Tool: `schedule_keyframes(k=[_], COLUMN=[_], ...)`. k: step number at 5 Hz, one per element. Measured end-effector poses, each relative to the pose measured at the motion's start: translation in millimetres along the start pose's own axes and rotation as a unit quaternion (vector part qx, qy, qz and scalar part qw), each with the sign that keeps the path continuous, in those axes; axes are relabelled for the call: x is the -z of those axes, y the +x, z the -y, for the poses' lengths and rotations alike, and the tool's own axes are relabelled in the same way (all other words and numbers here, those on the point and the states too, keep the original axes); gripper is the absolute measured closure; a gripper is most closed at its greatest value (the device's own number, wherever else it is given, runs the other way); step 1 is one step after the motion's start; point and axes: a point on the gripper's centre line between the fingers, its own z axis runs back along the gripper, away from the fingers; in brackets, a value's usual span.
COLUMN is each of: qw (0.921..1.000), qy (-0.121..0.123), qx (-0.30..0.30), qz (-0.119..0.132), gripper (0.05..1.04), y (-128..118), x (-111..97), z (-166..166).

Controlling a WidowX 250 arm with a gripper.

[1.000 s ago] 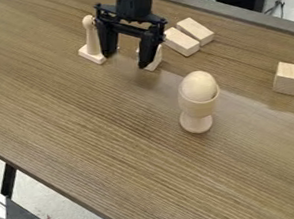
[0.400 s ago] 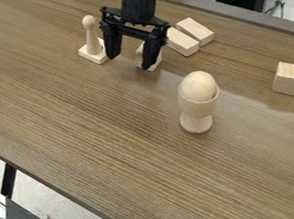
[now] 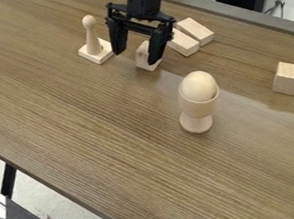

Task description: Put the cube on the top of the other cube

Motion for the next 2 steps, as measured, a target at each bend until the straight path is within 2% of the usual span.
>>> schedule_keyframes(k=[1,2], qw=[1.0,0.9999], qy=[-0.006,-0.013], qx=[0.002,0.0], qz=[-0.003,0.008], gripper=[0.083,0.118], y=[4.5,10.7], x=[-0.3,-7.0], z=[2.0,3.6])
